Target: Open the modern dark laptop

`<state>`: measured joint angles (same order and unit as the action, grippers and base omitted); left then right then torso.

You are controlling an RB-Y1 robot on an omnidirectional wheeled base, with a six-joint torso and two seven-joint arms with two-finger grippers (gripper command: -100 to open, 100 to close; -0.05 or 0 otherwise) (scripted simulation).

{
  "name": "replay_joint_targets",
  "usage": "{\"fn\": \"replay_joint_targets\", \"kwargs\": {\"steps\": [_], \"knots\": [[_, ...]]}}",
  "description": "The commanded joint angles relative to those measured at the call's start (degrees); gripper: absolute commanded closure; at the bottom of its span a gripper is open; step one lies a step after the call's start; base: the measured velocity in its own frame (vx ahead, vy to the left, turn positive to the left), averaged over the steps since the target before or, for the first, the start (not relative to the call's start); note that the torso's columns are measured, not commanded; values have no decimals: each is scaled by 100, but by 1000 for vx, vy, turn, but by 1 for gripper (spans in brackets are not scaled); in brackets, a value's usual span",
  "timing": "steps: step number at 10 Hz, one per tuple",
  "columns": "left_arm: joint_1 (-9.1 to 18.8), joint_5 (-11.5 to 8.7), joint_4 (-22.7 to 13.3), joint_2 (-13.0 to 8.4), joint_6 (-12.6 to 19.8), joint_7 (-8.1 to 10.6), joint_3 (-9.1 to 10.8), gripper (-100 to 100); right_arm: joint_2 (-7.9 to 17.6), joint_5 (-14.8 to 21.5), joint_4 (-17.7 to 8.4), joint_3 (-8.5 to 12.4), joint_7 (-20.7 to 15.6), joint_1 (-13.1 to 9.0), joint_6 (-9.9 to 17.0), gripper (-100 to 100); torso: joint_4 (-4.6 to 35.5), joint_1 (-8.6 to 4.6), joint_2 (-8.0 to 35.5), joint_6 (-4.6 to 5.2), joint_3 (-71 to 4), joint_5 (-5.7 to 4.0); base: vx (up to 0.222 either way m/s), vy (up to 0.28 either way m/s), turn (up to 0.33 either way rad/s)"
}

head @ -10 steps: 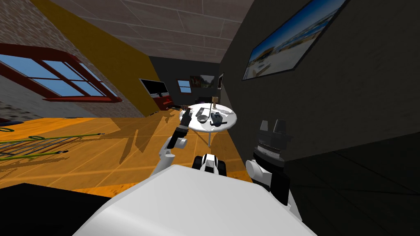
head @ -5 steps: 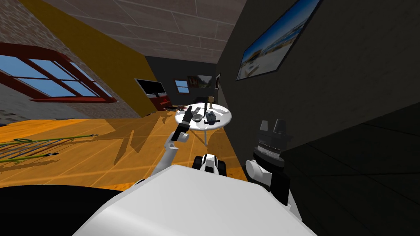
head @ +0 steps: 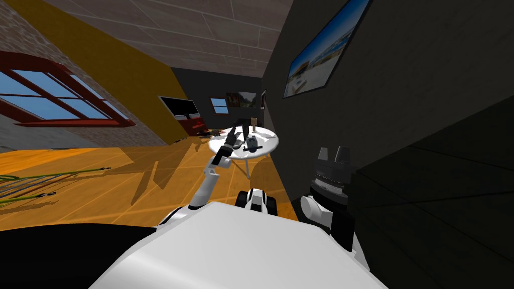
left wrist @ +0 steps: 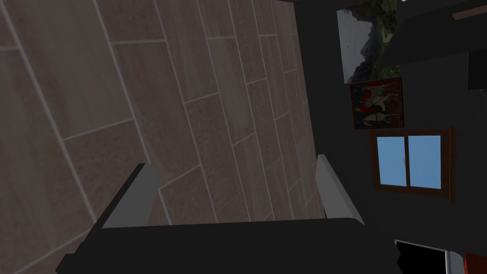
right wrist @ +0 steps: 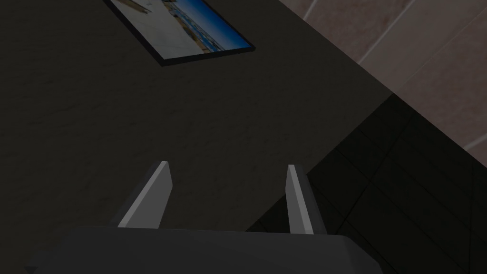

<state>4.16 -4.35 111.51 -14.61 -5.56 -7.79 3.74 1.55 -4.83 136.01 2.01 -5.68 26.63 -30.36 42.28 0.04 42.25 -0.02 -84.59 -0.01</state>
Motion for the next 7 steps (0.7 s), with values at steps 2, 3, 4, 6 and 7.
{"fn": "replay_joint_targets", "kwargs": {"steps": [2, 3, 4, 6, 7], "knots": [[567, -254, -579, -340, 432, -50, 162, -100, 0, 0, 0, 0, 0, 0, 0, 0, 0, 7, -2, 1, 0, 5, 28, -104, -108], [567, -254, -630, -340, 432, -50, 162, -100, 0, 0, 0, 0, 0, 0, 0, 0, -1, -8, -2, 3, -2, 0, 18, -80, -31], [712, -350, -840, -489, 575, -68, 218, -100, 1, 0, 0, 1, 0, 0, 0, 0, 1, 1, 5, -1, 3, 2, 21, -68, -48], [848, -450, -1056, -650, 720, -87, 275, -100, 1, 0, 0, 1, 0, 0, 0, 0, 2, 7, 6, 0, 4, 4, 26, -45, -60], [974, -554, -1276, -820, 866, -110, 332, -100, 1, 0, 0, 1, 0, 0, 0, 0, 0, 2, 1, 3, 0, 3, 48, -64, -106]]}}
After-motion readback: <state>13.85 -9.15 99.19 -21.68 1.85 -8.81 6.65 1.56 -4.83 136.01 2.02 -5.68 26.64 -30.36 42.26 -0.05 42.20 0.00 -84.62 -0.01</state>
